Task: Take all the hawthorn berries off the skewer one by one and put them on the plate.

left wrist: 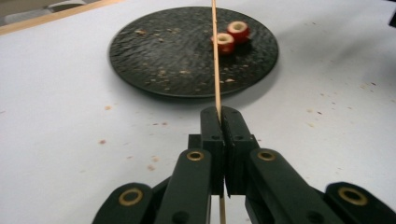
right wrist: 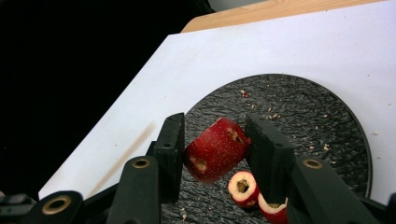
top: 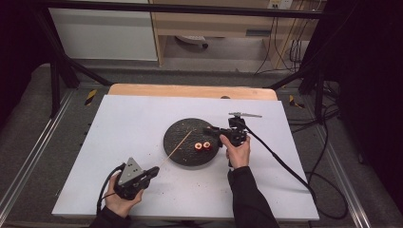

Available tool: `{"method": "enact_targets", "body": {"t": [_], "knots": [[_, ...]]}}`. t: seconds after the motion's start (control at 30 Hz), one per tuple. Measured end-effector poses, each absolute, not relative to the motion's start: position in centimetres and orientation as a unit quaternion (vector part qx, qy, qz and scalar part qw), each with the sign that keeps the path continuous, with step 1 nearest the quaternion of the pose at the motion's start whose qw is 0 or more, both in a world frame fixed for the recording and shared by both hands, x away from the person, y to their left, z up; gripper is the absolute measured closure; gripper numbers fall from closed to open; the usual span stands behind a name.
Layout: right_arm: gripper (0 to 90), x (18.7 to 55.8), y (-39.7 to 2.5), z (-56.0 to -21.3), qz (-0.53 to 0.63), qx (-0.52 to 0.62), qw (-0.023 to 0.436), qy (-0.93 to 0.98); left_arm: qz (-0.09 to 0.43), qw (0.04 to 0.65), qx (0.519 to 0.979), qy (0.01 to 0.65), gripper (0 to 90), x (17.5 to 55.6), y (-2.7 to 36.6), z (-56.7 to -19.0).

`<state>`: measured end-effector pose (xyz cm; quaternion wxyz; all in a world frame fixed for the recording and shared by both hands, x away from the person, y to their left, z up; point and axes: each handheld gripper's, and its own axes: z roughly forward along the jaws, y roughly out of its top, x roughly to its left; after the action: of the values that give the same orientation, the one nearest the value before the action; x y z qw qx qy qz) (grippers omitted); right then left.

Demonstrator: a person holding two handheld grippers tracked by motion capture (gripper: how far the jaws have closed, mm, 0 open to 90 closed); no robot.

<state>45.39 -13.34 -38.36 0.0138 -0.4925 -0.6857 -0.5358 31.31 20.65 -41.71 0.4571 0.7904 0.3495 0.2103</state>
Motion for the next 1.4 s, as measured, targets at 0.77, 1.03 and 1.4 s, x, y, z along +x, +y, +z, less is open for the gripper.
{"method": "enact_targets", "body": {"t": [0.77,1.03,1.4], "knots": [[59.2,46.3,-5.8,-43.4,-0.444,-0.463,0.002,-0.767,0.214,0.451,0.780,0.377,87.8,32.6,21.9,-42.0],[57.7,46.4,-5.6,-44.1,-0.432,-0.456,0.004,-0.778,0.214,0.450,0.782,0.376,87.8,32.7,21.8,-42.0],[43.7,45.9,-6.4,-42.0,-0.451,-0.442,-0.008,-0.776,0.214,0.451,0.780,0.377,87.8,32.7,21.9,-42.0]]}}
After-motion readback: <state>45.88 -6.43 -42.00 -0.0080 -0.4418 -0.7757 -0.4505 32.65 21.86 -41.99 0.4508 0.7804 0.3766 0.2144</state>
